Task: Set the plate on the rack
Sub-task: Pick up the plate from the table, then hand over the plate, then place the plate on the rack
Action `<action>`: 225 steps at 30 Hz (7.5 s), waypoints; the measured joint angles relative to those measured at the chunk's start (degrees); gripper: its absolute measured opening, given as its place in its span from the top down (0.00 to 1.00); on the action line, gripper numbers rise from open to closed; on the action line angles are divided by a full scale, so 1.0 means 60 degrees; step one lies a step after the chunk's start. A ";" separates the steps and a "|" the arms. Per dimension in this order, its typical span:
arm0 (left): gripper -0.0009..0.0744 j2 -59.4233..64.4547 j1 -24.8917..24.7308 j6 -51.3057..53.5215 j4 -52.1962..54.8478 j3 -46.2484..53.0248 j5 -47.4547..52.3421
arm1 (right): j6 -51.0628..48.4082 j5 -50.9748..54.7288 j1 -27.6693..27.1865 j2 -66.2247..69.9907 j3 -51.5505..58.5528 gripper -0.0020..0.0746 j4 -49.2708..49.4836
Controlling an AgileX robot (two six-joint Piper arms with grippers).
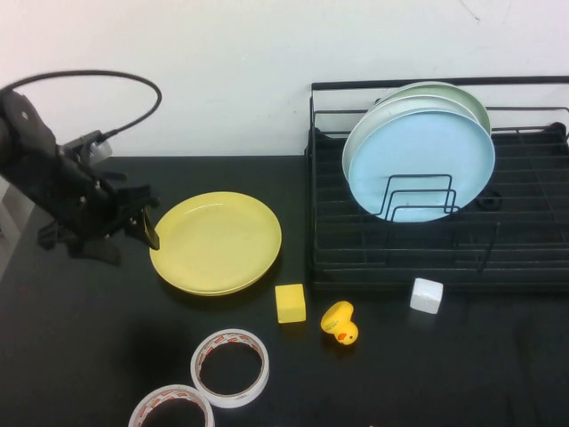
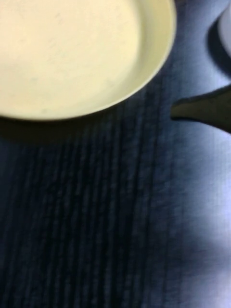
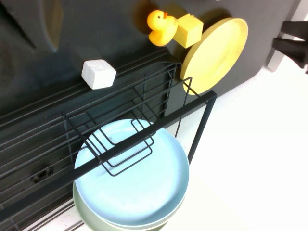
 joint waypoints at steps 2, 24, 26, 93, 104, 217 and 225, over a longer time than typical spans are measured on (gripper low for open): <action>0.44 0.0220 0.0000 0.0040 -0.0006 0.0000 -0.0322 | 0.0000 0.0000 0.0000 0.0000 0.0000 0.98 0.0000; 0.50 0.1483 -0.0863 -0.0054 0.1041 -0.0019 -0.2835 | 0.0000 0.0050 0.0000 0.0000 0.0000 0.98 0.0017; 0.50 0.1574 -0.0863 -0.0223 0.1116 -0.0019 -0.2948 | 0.0000 0.0115 0.0000 0.0000 0.0000 0.98 0.0035; 0.99 -0.0932 0.0894 0.8198 -0.5259 -0.0106 -0.0467 | -0.0651 -0.0519 0.0000 0.0000 0.0000 0.98 0.0528; 0.99 -0.3206 0.0254 0.8488 -0.5250 0.1423 -0.0899 | -0.2561 -0.0269 0.0000 0.1984 -0.1888 0.97 0.0553; 0.99 -1.4400 -0.8569 1.3661 -1.3176 0.9707 -1.3540 | -1.7422 0.4609 0.0115 1.8131 -1.5616 0.83 0.2095; 0.99 -1.4400 -0.8569 1.3874 -1.3176 0.9707 -1.3540 | -1.7561 0.4411 0.0115 1.8458 -1.5616 0.83 0.2088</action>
